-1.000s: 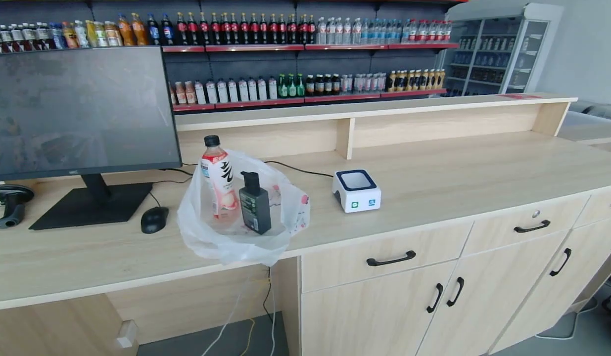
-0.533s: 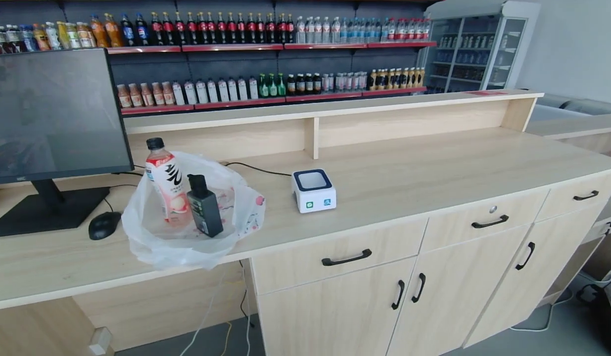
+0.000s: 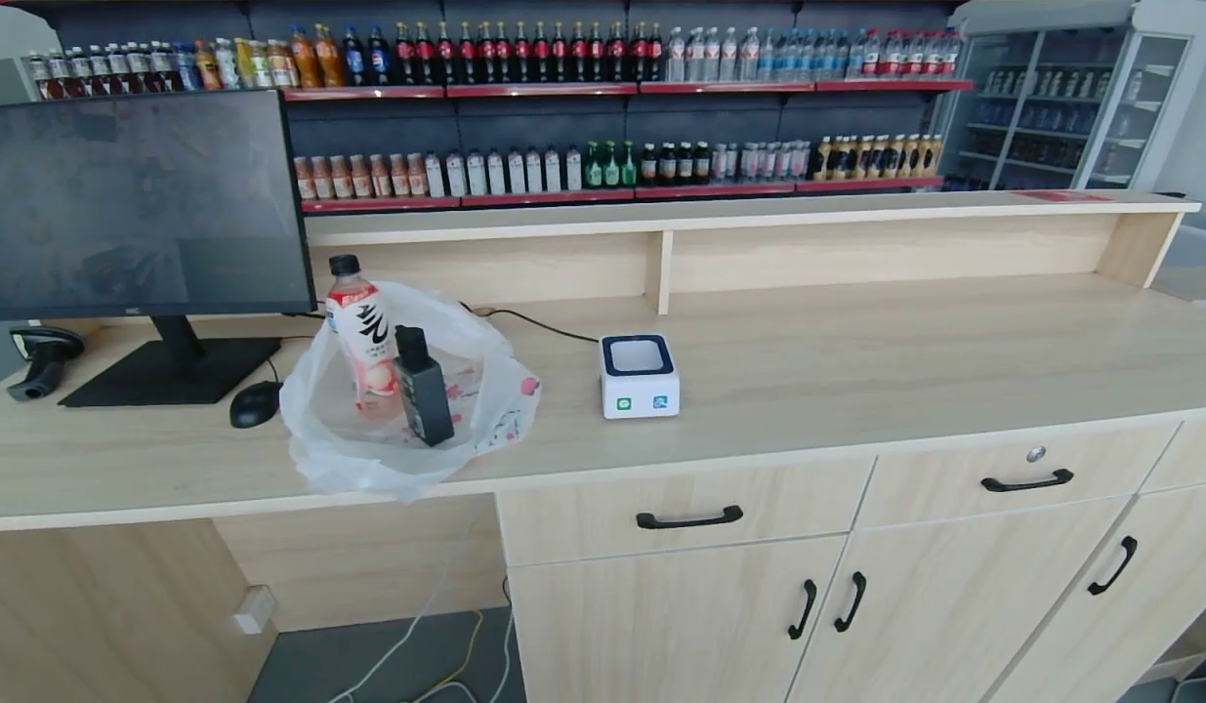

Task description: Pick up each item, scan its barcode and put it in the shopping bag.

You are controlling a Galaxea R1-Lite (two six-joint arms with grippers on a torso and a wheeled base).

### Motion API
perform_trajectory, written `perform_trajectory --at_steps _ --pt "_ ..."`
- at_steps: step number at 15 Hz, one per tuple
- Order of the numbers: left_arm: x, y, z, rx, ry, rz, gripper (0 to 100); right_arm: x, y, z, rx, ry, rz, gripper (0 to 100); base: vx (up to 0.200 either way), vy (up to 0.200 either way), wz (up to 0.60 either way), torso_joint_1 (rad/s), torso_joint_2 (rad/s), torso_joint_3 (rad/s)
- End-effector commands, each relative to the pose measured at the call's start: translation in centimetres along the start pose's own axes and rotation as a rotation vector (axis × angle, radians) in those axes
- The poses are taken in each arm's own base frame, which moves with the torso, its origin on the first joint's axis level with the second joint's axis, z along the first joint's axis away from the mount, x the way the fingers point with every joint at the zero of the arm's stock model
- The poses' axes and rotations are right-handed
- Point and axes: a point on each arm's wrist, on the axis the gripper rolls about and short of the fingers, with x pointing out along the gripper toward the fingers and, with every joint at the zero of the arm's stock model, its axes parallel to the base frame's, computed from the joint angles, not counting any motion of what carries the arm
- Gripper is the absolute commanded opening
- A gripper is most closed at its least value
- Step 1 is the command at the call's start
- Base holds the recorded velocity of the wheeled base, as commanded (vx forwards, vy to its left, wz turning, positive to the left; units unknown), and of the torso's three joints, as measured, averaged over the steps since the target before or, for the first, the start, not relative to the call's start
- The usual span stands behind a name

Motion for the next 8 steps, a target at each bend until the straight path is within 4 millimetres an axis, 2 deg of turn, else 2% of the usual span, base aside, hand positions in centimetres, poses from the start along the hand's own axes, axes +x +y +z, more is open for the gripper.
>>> perform_trajectory --at_steps 1,8 --pt "0.00 0.00 0.00 -0.001 -0.001 0.000 100 0.00 0.00 -0.01 0.000 0.001 0.000 100 0.000 0.000 0.00 0.000 0.00 0.000" --pt "0.00 0.00 0.00 -0.001 -0.001 0.000 100 0.00 0.00 -0.01 0.000 0.001 0.000 100 0.000 0.000 0.00 0.000 0.00 0.000"
